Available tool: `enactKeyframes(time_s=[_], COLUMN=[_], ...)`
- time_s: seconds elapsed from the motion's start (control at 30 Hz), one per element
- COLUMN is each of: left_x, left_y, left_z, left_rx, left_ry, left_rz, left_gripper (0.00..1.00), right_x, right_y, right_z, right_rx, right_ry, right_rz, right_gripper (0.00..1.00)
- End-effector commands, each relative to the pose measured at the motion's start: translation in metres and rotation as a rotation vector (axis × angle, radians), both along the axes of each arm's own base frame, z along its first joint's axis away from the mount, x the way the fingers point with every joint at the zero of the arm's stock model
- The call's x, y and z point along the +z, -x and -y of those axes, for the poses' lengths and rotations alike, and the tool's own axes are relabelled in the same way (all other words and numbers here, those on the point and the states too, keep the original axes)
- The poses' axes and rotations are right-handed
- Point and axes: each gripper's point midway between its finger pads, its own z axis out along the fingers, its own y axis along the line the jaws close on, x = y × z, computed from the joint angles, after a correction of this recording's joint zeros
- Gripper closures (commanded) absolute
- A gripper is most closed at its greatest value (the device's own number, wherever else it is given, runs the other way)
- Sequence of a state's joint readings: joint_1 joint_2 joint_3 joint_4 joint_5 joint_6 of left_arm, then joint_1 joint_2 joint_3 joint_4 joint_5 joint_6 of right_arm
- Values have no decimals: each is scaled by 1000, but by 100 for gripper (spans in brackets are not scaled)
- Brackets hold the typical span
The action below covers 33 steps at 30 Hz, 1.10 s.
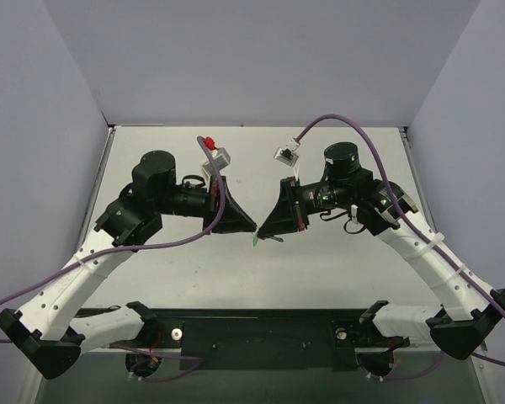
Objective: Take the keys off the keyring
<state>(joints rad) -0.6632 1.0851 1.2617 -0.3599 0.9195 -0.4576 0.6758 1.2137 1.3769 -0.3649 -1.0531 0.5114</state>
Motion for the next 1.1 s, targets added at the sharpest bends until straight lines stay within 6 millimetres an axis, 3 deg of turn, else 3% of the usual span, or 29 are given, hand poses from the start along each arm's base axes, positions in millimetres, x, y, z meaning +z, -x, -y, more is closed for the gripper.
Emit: enactKeyframes(time_s=[0.0,0.13,0.2,0.23,0.27,0.37,0.4,0.53,0.67,0.77,0.87,1.07], left_x=[19,18,22,26,28,37,40,49,63,72,68,79], left_y=[18,6,-2,-6,-10,-16,-19,-34,-32,-24,-22,-19], left_z=[2,2,0,-2,-2,-5,-7,-14,-23,-30,-32,-35], left_rx=[-92,-12,50,95,119,169,191,332,405,406,398,383], left_ry=[26,-6,-10,-2,9,41,51,99,253,355,421,533], left_rz=[82,67,67,63,64,46,50,21,-32,-41,-75,-111], left_gripper=[100,99,86,65,59,27,24,21,20,21,26,35], right_x=[1,0,-2,-1,0,5,8,10,12,28,40,58], right_y=[-6,-4,-4,-3,-2,-1,-1,-1,-1,-2,-6,-11], right_z=[-4,-2,-1,-1,0,2,3,6,6,3,-2,-7], right_rx=[-1,-2,-5,-6,-7,-15,-18,-41,-64,-82,-101,-140], right_ry=[10,14,16,15,11,4,-2,-3,-21,-102,-174,-294], right_rz=[46,56,59,62,69,71,80,88,83,103,96,85], right_gripper=[100,100,100,100,100,100,100,100,100,100,100,100])
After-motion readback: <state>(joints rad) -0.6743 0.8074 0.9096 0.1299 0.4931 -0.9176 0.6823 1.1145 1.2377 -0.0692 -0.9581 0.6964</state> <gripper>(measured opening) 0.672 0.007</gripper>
